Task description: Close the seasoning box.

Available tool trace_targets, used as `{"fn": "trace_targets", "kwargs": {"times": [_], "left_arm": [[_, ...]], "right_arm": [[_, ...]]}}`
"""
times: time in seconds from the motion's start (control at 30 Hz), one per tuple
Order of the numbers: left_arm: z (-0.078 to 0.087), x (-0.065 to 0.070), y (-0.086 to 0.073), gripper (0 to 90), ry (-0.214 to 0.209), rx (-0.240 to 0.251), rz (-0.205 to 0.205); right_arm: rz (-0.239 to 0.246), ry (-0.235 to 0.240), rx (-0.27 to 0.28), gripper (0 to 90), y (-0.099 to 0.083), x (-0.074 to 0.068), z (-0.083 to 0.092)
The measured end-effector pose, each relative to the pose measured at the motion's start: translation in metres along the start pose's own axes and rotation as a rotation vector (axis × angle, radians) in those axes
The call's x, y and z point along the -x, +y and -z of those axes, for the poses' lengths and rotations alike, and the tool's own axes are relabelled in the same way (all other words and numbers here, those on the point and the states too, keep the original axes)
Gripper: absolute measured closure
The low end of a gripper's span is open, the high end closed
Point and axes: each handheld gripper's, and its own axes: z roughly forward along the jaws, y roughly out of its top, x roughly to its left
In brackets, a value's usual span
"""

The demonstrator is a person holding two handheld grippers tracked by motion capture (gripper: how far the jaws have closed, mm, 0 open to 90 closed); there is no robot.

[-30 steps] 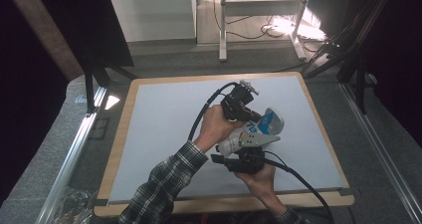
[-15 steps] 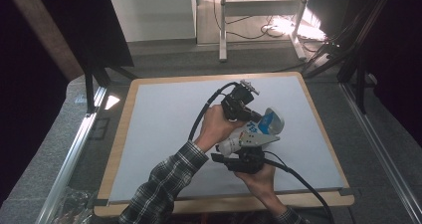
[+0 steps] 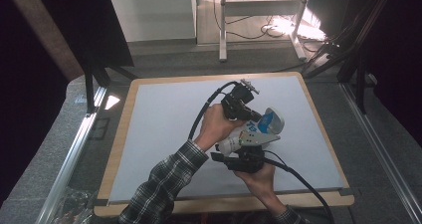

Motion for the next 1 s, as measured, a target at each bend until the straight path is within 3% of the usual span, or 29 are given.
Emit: {"fn": "trace_targets", "kwargs": {"times": [1.0], "left_arm": [[-0.0003,-0.0003,0.0013,89.7,0.002,-0.007,0.009]], "right_arm": [[-0.011,0.010,0.013,60.9,-0.0002,0.0007,0.0001]]}}
